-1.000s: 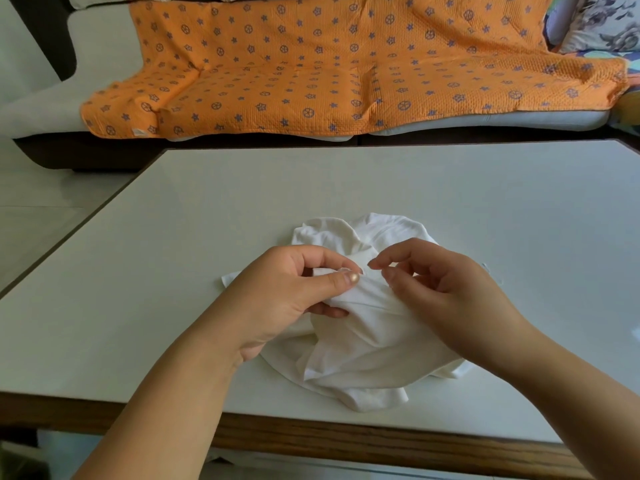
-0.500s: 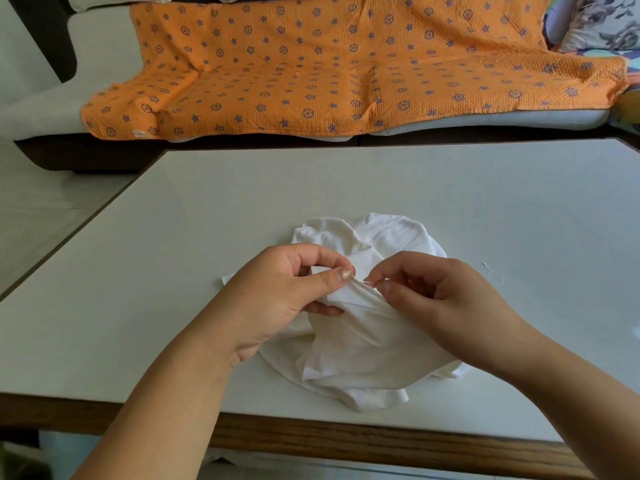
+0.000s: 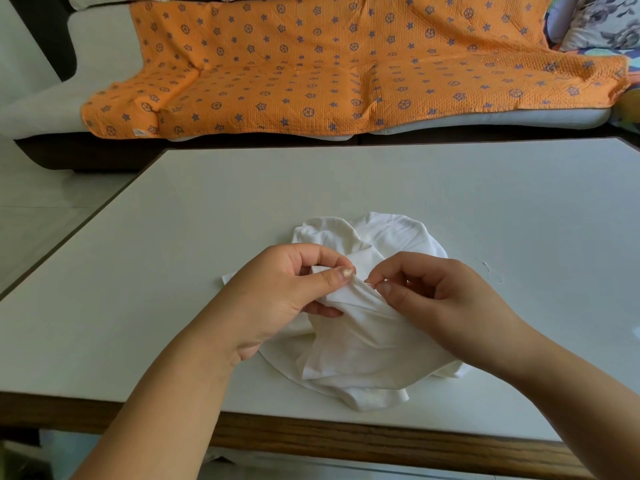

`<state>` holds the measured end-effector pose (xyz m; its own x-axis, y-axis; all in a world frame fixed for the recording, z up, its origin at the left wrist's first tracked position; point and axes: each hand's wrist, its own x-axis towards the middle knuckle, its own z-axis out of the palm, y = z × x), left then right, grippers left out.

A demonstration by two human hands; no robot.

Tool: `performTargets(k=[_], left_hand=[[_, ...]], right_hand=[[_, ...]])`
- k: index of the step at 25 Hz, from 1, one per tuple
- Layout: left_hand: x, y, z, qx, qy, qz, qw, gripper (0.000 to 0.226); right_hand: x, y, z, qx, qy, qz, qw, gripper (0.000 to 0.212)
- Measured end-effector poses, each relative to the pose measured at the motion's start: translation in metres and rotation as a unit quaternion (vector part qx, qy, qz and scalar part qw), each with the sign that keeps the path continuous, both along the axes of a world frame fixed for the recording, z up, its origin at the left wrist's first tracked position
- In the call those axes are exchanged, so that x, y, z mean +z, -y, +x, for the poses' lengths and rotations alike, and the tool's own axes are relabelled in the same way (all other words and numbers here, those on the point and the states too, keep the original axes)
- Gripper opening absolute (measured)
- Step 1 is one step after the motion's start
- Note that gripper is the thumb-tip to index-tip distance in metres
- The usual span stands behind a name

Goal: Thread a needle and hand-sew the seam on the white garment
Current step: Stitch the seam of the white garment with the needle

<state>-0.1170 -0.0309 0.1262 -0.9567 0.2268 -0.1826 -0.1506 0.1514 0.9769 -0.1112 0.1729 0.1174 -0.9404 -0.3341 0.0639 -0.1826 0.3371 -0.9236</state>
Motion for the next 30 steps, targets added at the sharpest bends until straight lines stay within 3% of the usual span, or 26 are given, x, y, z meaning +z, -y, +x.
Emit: performTargets(k=[10,13,19,23,27,30], left_hand=[[-0.001,-0.005,0.001,-0.001,-0.006,-0.011,1.0,0.023],[-0.001,-0.004,0.001,-0.008,0.029,0.042,0.999,0.028],[-0.002,-0.008,0.0,0.0,0.04,0.045,0.998,0.027],[-0.011,-0.013,-0.002,0.02,0.025,-0.01,0.999,0.008],[-0.017,-0.014,-0.005,0.022,0.024,-0.022,0.999,0.014],[-0.02,-0.015,-0.006,0.019,0.024,-0.023,0.999,0.011]], right_hand=[[-0.007,0.006,0.0,0.012,0.055,-0.085,0.995,0.016],[-0.005,0.008,0.001,0.001,0.059,-0.098,0.993,0.014],[-0.003,0.009,0.003,-0.009,0.052,-0.075,0.996,0.008],[-0.003,0.006,0.004,-0.015,0.054,-0.05,0.997,0.022],[-0.004,0.008,0.005,-0.028,0.028,-0.035,0.999,0.008],[-0.005,0.011,0.005,-0.034,0.004,0.001,0.999,0.01]])
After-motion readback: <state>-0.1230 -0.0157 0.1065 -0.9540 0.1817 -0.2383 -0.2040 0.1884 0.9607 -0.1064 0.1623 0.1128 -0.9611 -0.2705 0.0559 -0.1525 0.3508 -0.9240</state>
